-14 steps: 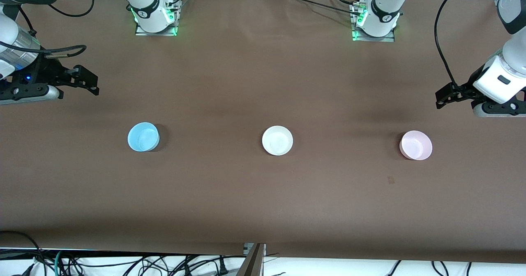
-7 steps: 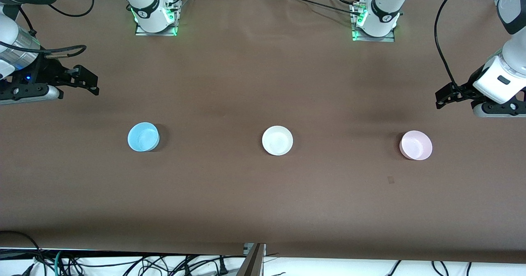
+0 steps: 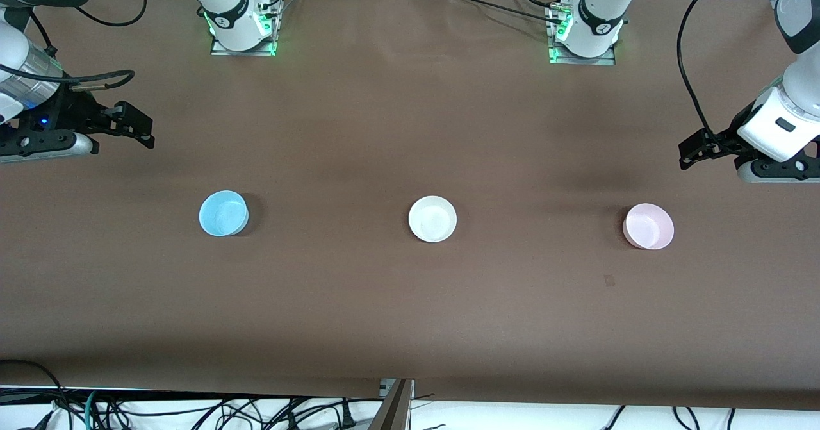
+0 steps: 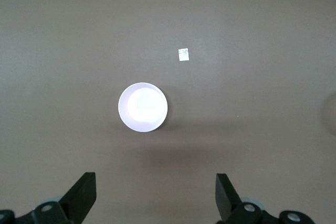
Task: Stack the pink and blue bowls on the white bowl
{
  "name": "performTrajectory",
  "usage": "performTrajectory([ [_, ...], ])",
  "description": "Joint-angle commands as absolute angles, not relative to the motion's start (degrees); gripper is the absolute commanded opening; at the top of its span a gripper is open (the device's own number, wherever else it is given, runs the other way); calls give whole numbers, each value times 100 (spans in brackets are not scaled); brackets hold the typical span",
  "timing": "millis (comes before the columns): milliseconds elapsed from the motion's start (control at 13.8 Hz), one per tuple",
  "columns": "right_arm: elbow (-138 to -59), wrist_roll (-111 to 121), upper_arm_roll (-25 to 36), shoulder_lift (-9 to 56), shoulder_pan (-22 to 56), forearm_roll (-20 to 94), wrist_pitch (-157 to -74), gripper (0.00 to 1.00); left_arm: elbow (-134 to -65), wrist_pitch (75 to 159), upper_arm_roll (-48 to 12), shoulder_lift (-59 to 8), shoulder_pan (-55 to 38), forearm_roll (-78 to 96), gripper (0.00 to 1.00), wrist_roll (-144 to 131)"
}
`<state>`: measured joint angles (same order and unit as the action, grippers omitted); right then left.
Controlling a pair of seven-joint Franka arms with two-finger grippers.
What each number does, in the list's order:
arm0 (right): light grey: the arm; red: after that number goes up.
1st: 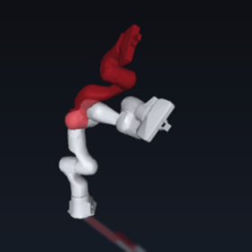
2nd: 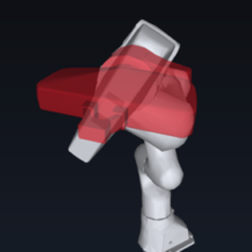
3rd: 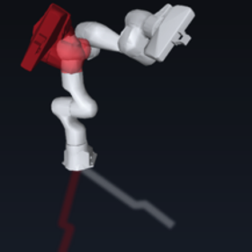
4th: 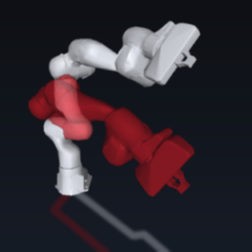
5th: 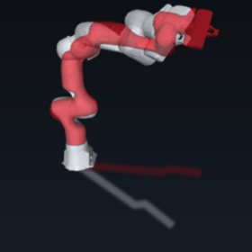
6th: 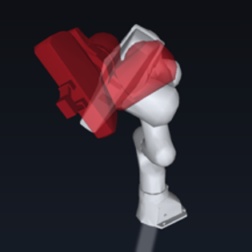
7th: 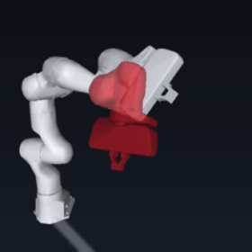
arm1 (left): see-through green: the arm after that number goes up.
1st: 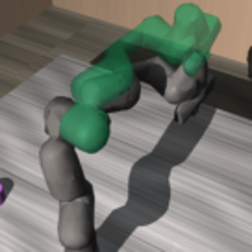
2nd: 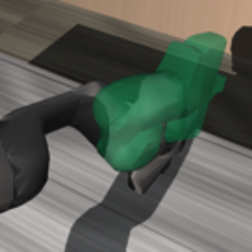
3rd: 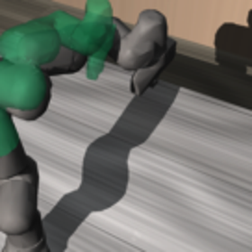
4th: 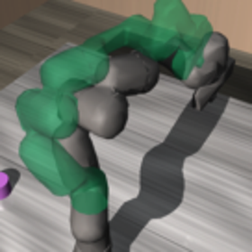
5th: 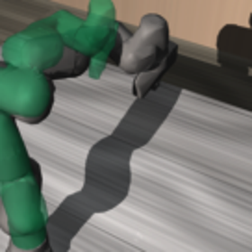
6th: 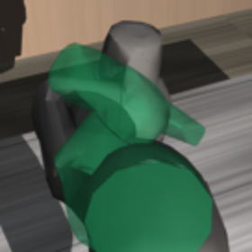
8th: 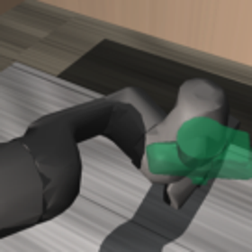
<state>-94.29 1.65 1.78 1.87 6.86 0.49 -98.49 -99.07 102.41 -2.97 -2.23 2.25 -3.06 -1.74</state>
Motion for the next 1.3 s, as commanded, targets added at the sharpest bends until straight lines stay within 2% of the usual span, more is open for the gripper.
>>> performTrajectory([
  [0,-9264,114,176,264,659,132,-9809,100,-9747,10160,-290,-299,229,-158,100,-88],
  [579,-9264,114,176,264,659,141,-9809,100,-9747,10160,-290,-351,237,-167,100,-88],
  [1231,-9264,106,167,264,659,141,-9809,100,-9712,10169,-246,-879,387,-176,100,-62],
])
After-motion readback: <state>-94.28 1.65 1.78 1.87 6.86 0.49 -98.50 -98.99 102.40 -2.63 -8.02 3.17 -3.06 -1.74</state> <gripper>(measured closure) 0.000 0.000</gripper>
